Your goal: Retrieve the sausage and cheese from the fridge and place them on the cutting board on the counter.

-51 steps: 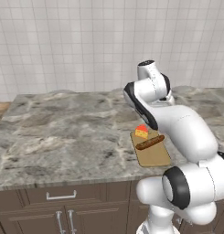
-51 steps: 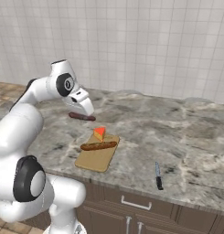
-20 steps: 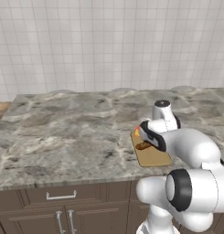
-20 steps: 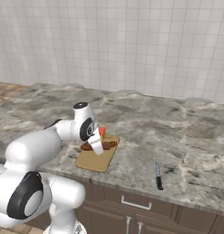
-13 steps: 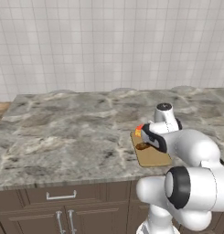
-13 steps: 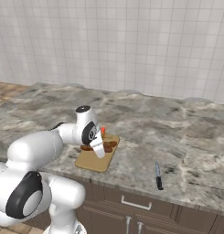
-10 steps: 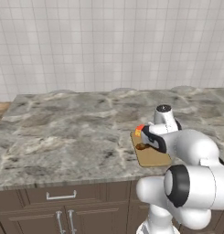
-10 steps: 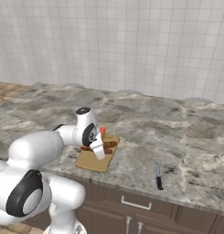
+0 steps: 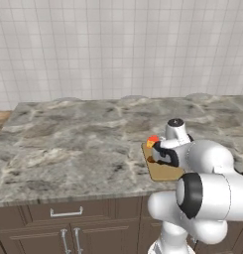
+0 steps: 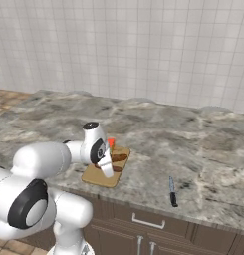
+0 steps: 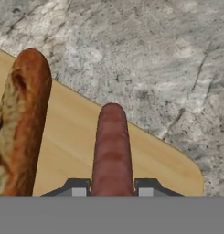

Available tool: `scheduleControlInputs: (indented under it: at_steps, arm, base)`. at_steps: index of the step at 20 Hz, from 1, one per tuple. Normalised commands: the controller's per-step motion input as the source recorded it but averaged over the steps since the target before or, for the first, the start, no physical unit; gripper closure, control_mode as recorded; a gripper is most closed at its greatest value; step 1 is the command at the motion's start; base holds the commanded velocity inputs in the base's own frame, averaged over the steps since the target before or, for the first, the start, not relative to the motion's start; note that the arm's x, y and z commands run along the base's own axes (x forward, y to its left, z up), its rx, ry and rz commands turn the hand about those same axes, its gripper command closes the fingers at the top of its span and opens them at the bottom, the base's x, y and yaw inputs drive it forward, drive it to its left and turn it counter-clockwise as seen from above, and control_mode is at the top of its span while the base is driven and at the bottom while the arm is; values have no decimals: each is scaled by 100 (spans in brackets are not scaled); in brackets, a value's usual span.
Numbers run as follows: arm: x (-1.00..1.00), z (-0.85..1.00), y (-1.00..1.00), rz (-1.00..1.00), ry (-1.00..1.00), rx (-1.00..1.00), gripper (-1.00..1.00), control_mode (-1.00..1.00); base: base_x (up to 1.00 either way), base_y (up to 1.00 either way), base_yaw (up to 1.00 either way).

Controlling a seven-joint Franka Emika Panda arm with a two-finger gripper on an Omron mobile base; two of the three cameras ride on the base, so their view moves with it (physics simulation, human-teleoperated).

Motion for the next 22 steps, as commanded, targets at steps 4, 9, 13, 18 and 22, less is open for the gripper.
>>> scheduleControlInputs:
  at_steps: [4, 9, 13, 18, 22]
  arm:
    - [0, -23, 14, -5, 0, 0, 100, -100]
    - [0, -24, 5, -6, 1, 0, 100, -100]
    - [-6, -21, 4, -3, 0, 0, -100, -100]
    - [-20, -1, 12, -3, -1, 0, -100, -100]
    - [-31, 23, 1, -6, 0, 1, -100, -100]
  base:
    - [0, 0, 0]
    - [0, 0, 0]
    - [0, 0, 0]
    - [0, 0, 0]
    - [0, 0, 0]
